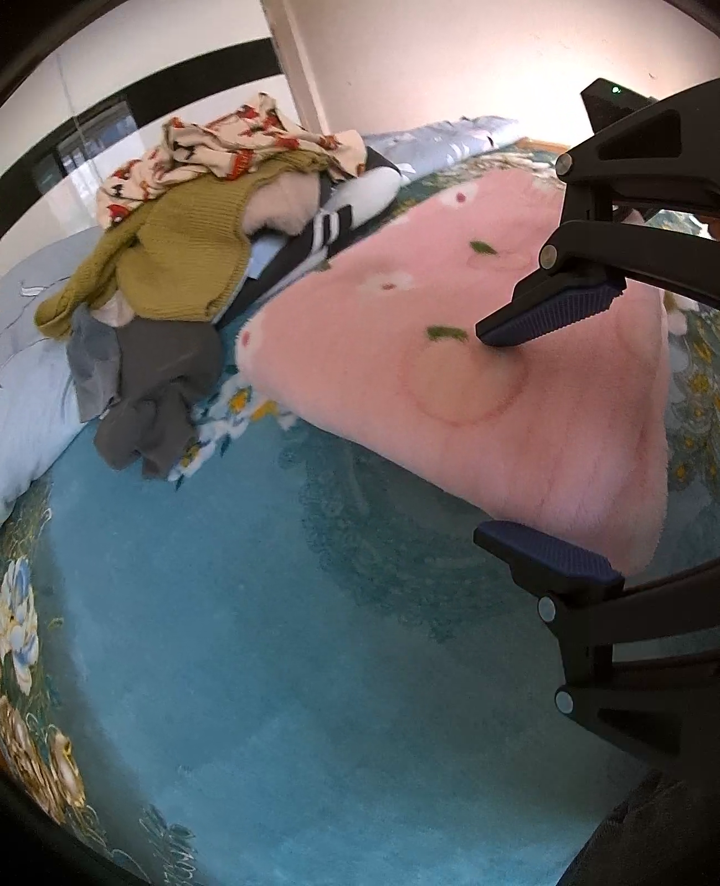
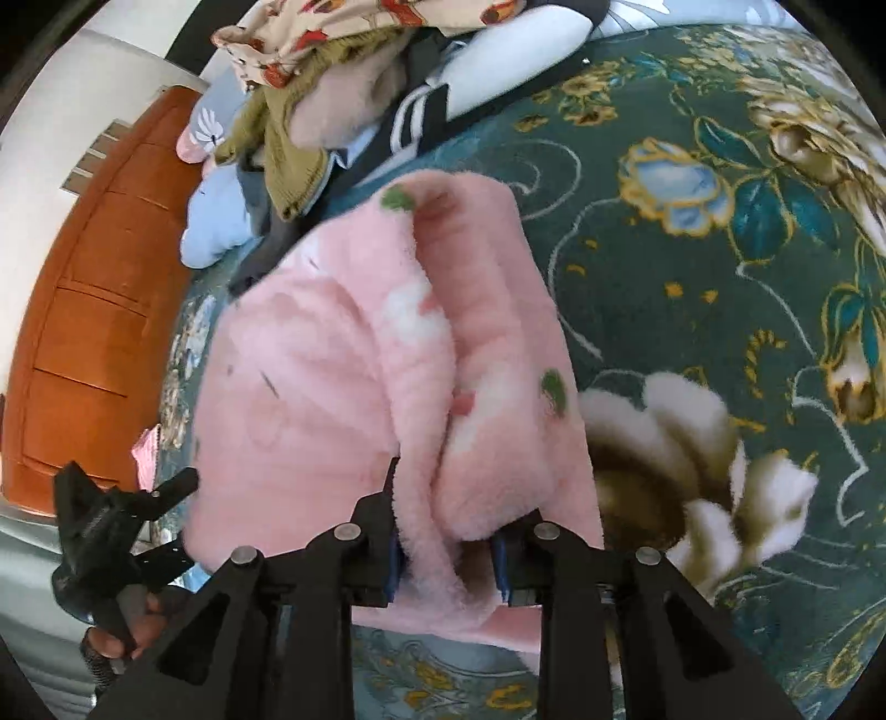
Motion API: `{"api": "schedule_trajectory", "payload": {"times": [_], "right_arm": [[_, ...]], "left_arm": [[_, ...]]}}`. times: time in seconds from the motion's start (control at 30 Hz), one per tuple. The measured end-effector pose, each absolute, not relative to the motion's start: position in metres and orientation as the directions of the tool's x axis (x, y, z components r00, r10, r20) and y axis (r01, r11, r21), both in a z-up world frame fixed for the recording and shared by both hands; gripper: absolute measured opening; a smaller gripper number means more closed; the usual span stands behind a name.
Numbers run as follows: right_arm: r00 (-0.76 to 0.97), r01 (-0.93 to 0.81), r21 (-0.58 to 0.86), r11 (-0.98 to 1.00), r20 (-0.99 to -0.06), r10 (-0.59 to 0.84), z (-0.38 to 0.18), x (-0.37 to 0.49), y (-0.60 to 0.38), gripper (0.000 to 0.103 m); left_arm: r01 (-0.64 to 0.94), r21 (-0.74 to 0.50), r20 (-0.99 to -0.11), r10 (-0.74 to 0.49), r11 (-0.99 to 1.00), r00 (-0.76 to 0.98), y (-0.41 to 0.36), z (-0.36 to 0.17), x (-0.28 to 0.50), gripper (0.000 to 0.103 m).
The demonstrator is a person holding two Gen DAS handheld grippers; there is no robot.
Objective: Fold clothes
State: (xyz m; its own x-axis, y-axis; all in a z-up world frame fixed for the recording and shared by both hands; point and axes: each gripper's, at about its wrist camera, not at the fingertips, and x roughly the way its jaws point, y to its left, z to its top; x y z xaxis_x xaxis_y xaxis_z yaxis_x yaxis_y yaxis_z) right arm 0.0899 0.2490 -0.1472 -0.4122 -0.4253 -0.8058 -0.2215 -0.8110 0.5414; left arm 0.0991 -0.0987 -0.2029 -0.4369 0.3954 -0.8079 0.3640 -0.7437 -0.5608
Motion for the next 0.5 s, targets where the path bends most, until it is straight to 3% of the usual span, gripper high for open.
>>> {"api": "schedule_trajectory", "payload": {"times": [0.07,0.17,0.3,0.4,0.5], "right_arm": [[-0.405,-0.179,0.536,-0.825,-0.804,-0.435,-0.135,0.090,0.250,0.033],[-0.423,-0.141,0.493,-0.859,-0.814,-0.398,-0.114,0.098,0.261,0.047],[-0.488,-0.137,0.329,-0.934,-0.843,-0.226,-0.086,0.097,0.267,0.047],[-0.540,-0.025,0.335,-0.942,-0.798,-0.269,-0.061,0.087,0.248,0.047],[-0.512,0.131,0.326,-0.936,-0.786,-0.346,-0.055,0.072,0.212,0.047]], "left_arm": [[0.357,-0.575,-0.791,0.389,-0.736,-0.472,-0.103,-0.198,0.101,0.070],[0.334,-0.601,-0.758,0.387,-0.726,-0.525,-0.105,-0.188,0.103,0.070],[0.202,-0.596,-0.718,0.403,-0.777,-0.567,-0.085,-0.168,0.101,0.070],[0.065,-0.554,-0.712,0.432,-0.830,-0.554,-0.057,-0.156,0.098,0.070],[0.021,-0.510,-0.764,0.442,-0.860,-0.470,-0.037,-0.164,0.093,0.070]]}}
